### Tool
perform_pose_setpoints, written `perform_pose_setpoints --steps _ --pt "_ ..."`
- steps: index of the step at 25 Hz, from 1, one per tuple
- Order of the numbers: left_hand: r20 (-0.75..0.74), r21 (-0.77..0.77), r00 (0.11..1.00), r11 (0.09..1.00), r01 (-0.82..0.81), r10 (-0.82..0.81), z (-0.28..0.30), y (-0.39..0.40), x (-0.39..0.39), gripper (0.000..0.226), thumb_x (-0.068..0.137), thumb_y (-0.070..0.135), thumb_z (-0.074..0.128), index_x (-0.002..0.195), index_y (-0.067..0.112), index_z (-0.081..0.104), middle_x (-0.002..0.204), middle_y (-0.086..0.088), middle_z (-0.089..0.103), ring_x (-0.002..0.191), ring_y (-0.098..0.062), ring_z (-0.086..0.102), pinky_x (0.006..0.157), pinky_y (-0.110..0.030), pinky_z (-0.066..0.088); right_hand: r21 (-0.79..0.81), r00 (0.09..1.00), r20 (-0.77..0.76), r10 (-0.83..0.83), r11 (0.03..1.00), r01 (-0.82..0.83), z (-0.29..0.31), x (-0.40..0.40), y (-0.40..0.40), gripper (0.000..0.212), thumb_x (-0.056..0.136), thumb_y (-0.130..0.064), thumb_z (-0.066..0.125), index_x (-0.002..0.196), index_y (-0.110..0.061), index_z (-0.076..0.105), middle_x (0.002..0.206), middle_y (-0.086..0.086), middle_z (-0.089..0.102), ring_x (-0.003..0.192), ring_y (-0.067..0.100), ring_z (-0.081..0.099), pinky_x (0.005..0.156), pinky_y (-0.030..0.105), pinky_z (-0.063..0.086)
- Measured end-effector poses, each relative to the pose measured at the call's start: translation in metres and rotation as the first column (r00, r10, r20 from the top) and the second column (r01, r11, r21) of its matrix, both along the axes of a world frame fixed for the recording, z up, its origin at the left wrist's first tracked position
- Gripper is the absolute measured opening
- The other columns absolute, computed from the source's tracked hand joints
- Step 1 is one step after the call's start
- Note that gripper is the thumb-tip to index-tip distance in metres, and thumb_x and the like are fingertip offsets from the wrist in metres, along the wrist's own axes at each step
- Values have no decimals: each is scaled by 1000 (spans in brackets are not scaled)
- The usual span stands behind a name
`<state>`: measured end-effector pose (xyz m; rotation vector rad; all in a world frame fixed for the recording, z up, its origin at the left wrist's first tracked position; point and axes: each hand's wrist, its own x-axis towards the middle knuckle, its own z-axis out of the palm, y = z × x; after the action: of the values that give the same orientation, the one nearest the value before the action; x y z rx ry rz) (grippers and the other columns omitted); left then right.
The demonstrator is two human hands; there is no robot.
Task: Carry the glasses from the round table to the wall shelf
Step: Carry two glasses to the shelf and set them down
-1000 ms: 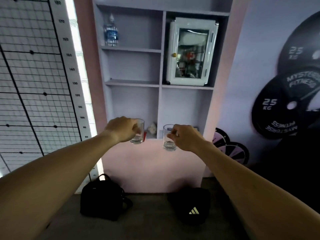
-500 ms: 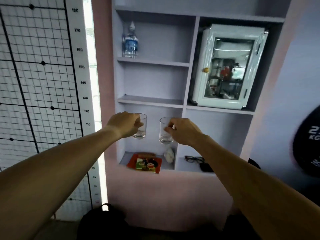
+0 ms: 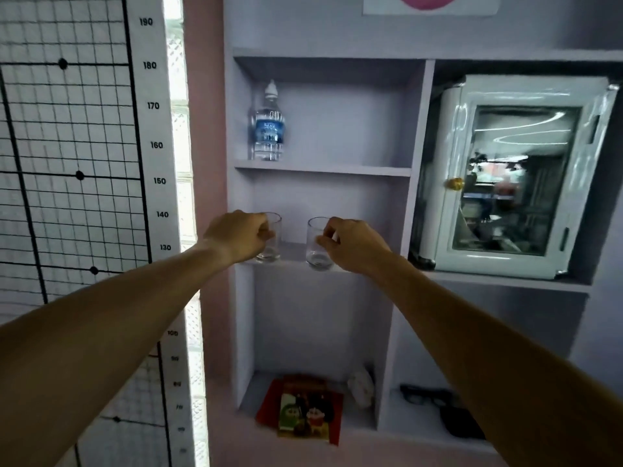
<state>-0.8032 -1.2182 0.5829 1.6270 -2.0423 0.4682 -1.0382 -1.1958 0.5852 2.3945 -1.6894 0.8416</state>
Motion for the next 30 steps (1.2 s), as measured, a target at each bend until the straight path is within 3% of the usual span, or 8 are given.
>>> perform_pose_setpoints --steps 7,11,16,19,21,24,27,30 --pt "46 53 996 995 -80 78 3 -68 7 24 95 48 49 87 27 58 95 -9 70 83 -31 64 74 -35 51 19 997 -57 46 999 -45 4 5 -87 29 96 -46 52 106 -21 64 111 8 71 102 31 64 86 39 54" --pt "67 102 989 985 -139 133 -1 -97 5 21 93 43 51 95 25 63 105 -12 69 94 -35 65 72 -33 46 62 996 -31 80 995 -78 2 5 -120 29 96 -42 52 109 -20 65 112 8 70 100 29 64 82 35 52" --pt "19 118 985 978 -171 170 -6 -121 2 25 93 42 47 100 24 64 105 -12 69 92 -34 64 75 -34 50 98 989 -9 150 984 -148 -6 11 -157 29 96 -40 54 108 -17 65 109 9 70 96 28 64 79 32 52" --pt "-19 79 985 982 -169 171 -11 -127 3 26 92 46 46 100 25 59 102 -13 69 90 -36 65 77 -37 53 92 985 26 169 981 -171 -10 20 -171 29 97 -39 53 108 -15 64 110 11 70 99 29 64 82 34 52" --pt "-60 25 984 985 -169 171 -17 -129 2 27 92 44 51 110 24 53 112 -16 61 93 -40 64 77 -39 53 68 981 55 187 979 -191 -12 26 -179 29 96 -38 53 111 -15 62 110 10 70 100 30 64 84 37 54" --pt "-154 -53 971 980 -192 182 -29 -132 0 27 94 34 53 117 25 41 123 -13 44 88 -39 64 66 -37 48 41 964 133 231 970 -238 -14 35 -186 32 95 -32 60 121 -15 50 105 11 66 89 29 61 74 35 49" --pt "-106 -114 982 979 -170 158 -39 -139 2 7 98 28 44 103 24 44 100 -8 56 85 -35 65 67 -37 47 16 959 131 252 967 -256 -18 43 -194 29 92 -23 62 115 -12 47 100 15 68 87 32 65 71 39 53" --pt "34 -101 988 984 -148 152 -45 -143 9 9 91 20 52 97 20 58 100 -11 71 89 -35 68 75 -39 55 24 962 50 267 963 -269 -22 50 -203 15 88 -17 63 102 -15 65 104 10 71 96 30 66 76 31 50"
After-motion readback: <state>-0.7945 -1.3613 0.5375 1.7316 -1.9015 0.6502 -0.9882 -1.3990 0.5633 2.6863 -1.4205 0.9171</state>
